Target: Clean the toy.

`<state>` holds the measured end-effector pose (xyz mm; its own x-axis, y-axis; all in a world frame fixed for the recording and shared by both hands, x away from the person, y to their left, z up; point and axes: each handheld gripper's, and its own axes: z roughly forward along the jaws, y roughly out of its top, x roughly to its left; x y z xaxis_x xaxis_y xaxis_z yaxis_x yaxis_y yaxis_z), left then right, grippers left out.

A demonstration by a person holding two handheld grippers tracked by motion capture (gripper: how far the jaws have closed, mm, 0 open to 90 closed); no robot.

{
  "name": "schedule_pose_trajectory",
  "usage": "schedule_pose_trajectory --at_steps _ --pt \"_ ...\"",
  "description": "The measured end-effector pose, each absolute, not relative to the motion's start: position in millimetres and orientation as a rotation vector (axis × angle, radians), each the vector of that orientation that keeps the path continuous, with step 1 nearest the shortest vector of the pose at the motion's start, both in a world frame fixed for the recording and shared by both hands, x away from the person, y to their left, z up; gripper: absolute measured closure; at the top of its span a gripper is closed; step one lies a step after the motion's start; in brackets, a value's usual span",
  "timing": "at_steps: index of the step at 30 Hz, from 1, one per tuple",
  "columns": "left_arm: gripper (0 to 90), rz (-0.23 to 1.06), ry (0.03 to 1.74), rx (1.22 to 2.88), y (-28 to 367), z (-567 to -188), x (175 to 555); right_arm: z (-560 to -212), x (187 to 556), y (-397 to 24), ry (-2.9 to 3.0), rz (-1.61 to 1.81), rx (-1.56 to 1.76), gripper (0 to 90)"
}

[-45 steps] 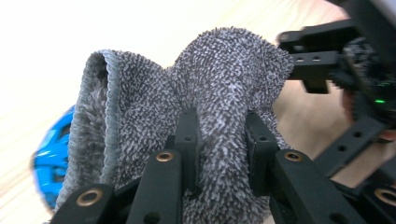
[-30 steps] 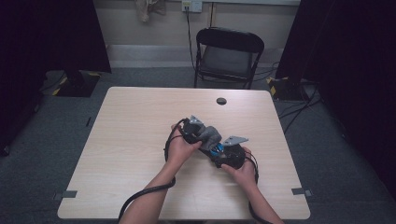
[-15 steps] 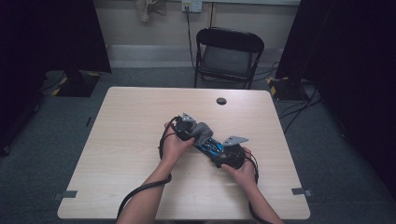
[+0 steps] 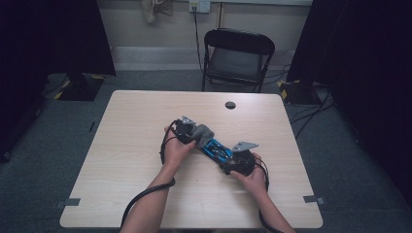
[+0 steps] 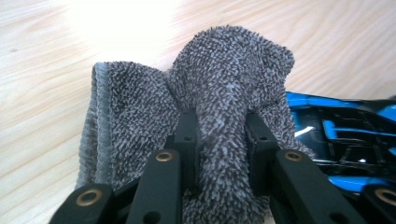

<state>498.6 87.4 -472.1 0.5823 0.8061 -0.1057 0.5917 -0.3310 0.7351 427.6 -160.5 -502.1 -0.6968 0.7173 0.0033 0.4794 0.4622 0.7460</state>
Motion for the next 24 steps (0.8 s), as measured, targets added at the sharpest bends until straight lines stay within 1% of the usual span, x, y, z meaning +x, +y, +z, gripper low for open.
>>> schedule_pose_trajectory --at_steps 9,12,13,14,20,24 --pt "71.7 0.324 1.122 2.019 89 -464 496 -502 428 -160 2.403 1.078 1.019 26.2" --pt "71.7 0.318 1.071 2.021 82 -454 490 -502 428 -160 2.403 1.078 1.02 26.2" --pt "71.7 0.293 1.035 2.029 76 -449 484 -502 428 -160 2.403 1.078 1.02 26.2" --pt "71.7 0.293 1.035 2.029 76 -449 484 -502 428 -160 2.403 1.078 1.02 26.2" --pt "71.6 0.224 0.902 2.064 52 -440 460 -502 428 -160 2.404 1.078 1.019 26.2" --pt "71.6 0.184 0.862 2.071 42 -437 449 -502 428 -160 2.404 1.077 1.019 26.2"
